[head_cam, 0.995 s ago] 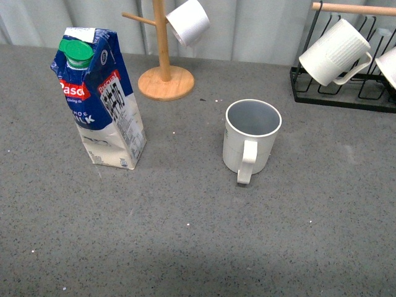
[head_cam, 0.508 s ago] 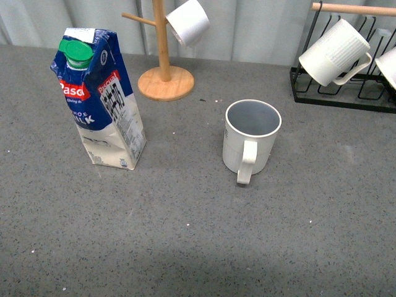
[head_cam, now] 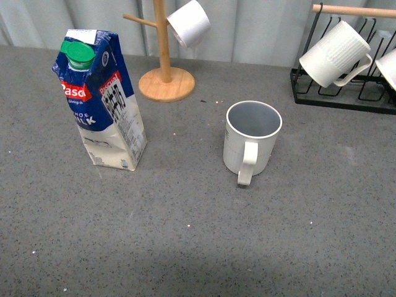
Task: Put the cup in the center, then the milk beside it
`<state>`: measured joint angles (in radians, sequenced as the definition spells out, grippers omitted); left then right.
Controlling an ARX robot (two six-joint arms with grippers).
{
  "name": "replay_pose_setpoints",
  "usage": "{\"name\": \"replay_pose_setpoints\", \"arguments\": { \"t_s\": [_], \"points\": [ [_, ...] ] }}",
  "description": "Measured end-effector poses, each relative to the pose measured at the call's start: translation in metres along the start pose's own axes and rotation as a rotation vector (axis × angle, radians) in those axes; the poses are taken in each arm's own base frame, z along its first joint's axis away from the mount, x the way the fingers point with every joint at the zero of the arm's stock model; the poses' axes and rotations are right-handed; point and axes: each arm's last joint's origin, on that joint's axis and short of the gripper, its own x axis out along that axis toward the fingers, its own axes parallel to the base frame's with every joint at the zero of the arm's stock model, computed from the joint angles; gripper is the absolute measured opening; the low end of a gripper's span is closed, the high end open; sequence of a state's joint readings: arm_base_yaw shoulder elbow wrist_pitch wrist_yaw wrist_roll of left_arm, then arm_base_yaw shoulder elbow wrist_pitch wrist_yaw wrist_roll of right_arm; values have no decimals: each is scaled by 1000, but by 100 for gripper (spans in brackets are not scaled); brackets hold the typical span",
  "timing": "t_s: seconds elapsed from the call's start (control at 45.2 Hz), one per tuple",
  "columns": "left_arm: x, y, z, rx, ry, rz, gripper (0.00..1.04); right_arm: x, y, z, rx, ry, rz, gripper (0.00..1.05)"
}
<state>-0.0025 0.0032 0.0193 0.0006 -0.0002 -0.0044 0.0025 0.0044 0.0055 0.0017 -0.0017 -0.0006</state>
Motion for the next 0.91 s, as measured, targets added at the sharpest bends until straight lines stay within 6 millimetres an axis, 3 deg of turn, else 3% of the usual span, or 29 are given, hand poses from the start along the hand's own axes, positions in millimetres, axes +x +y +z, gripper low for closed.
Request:
{"name": "replay_pose_setpoints", "arguments": {
  "t_s": [0.243,0.42,0.575,0.641,0.906],
  "points": [
    [0,0,0,0,0,0,98,0,0,0,0,0,0,67],
    [0,0,0,0,0,0,98,0,0,0,1,0,0,97],
    [0,0,0,0,2,4,98,0,0,0,1,0,0,95],
    [4,-1,-5,7,145,69,98,0,0,0,1,0,0,95],
    [53,-9,-17,-22,242,-39,98,0,0,0,1,0,0,95]
  ]
}}
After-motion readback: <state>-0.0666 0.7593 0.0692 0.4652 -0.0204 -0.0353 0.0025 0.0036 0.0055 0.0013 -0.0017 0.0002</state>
